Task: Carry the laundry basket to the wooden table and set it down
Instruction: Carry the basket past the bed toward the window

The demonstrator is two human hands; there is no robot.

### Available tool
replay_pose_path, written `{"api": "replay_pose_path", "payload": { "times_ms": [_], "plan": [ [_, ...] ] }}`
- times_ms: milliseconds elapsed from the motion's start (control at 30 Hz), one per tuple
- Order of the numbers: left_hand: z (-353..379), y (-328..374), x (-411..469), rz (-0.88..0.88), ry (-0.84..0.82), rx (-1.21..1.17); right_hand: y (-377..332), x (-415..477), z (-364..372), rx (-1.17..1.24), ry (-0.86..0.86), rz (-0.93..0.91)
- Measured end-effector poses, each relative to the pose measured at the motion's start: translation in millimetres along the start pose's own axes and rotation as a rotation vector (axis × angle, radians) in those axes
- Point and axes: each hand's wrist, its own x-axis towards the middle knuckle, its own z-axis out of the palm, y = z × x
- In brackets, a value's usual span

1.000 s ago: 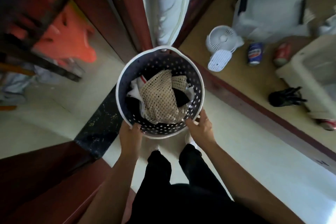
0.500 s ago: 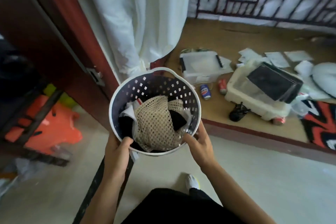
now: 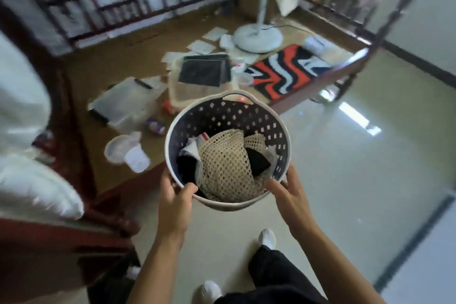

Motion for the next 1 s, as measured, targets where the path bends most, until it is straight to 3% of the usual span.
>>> {"api": "replay_pose_path", "payload": {
  "times_ms": [167, 300, 667, 1000],
  "plan": [
    [127, 26, 4, 0.053, -0.278, 0.103, 11, 14, -100, 0.141, 0.299, 0.049],
    [234, 38, 1, 0.046, -0.43, 0.16, 14, 39, -183, 0.208, 0.434, 0.088],
    [455, 70, 13, 0.017, -0.593, 0.156, -3, 142, -354, 0.216, 0.618, 0.117],
    [693, 115, 81, 0.028, -0.722, 0.114, -36, 312, -494, 0.188, 0.703, 0.144]
  ]
}}
